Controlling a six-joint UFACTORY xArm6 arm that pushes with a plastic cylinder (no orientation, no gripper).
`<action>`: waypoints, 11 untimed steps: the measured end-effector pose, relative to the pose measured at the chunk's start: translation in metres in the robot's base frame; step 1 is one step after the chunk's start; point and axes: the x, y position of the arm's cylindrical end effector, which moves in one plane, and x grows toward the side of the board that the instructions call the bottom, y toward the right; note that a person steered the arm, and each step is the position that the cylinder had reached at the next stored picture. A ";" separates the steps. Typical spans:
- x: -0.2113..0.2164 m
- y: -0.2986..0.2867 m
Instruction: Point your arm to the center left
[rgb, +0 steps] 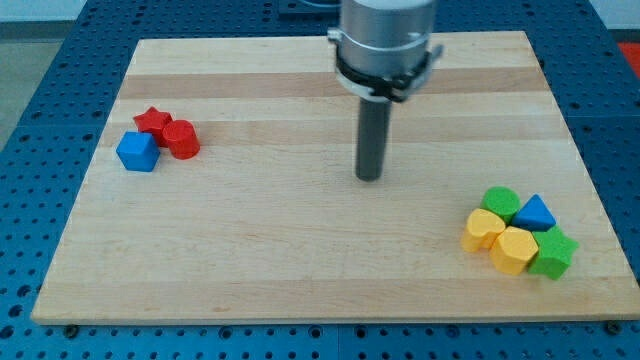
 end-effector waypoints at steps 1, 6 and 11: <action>-0.042 -0.040; -0.127 -0.283; -0.049 -0.290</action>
